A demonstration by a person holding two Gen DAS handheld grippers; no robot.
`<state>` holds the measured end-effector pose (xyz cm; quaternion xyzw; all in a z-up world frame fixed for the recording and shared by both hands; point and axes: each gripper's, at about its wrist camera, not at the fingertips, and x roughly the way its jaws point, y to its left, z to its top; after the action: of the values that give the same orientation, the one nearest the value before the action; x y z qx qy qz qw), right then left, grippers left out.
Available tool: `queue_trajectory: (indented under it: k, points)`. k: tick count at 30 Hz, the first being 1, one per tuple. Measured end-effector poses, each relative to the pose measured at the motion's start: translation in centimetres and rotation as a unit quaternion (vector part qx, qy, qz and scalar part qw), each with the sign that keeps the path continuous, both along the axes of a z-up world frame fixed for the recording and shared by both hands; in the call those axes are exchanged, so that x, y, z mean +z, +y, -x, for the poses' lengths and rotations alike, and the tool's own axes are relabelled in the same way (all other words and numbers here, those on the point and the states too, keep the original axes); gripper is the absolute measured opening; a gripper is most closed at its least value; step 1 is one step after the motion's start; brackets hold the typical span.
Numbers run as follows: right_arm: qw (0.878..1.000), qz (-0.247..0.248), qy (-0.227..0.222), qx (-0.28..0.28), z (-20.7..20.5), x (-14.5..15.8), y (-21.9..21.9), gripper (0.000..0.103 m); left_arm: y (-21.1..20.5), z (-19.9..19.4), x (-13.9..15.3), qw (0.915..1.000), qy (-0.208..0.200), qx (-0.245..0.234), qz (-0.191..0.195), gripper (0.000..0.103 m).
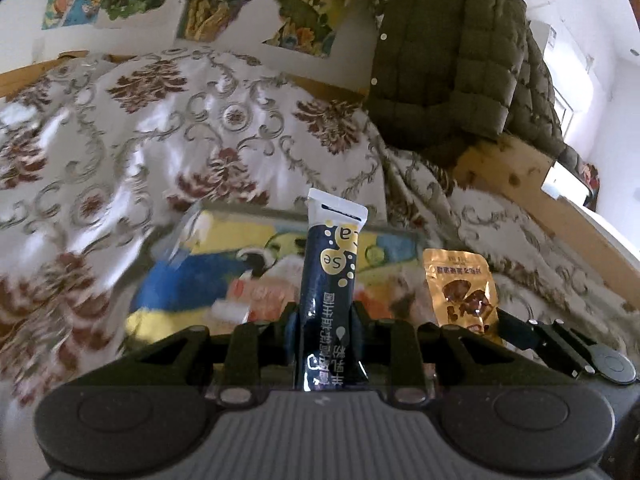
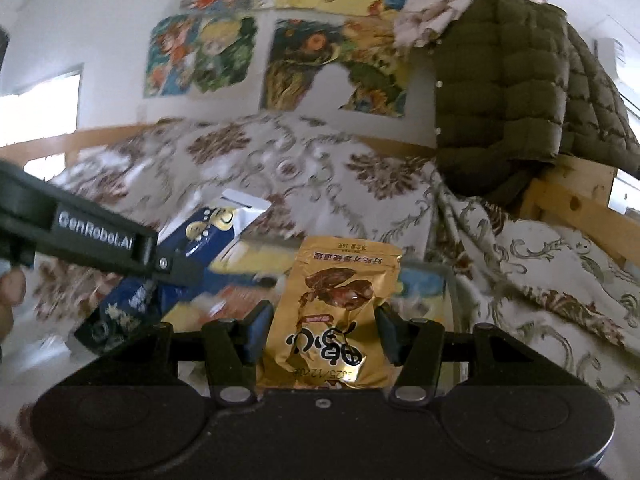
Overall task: Organize snacks
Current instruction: 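Carry the blue stick packet and yellow bag over the grey tray with both tools, then release the blue stick packet and yellow bag into the tray from both tools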
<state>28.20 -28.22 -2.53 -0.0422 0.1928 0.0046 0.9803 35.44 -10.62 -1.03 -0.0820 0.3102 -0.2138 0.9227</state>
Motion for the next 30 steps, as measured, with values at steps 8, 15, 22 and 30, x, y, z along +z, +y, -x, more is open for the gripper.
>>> queue_trajectory:
  k: [8, 15, 22, 30]
  points:
    - [0.998, -0.043, 0.009, -0.036, -6.4, -2.0, -3.9, 0.057, -3.7, -6.9, -3.4, 0.9996, 0.018, -0.018, 0.014, 0.030]
    - [0.996, -0.066, 0.014, -0.054, -9.3, -3.4, -5.0, 0.057, -5.7, -10.0, -6.0, 0.9994, 0.029, -0.018, -0.005, 0.030]
    - [0.995, -0.068, 0.028, -0.060, -10.2, -4.4, -5.1, 0.057, -5.9, -11.1, -7.1, 0.9993, 0.035, -0.011, -0.007, 0.029]
    - [0.995, -0.070, 0.043, -0.062, -10.5, -5.1, -5.2, 0.058, -5.4, -11.3, -7.3, 0.9992, 0.037, -0.008, -0.007, 0.029]
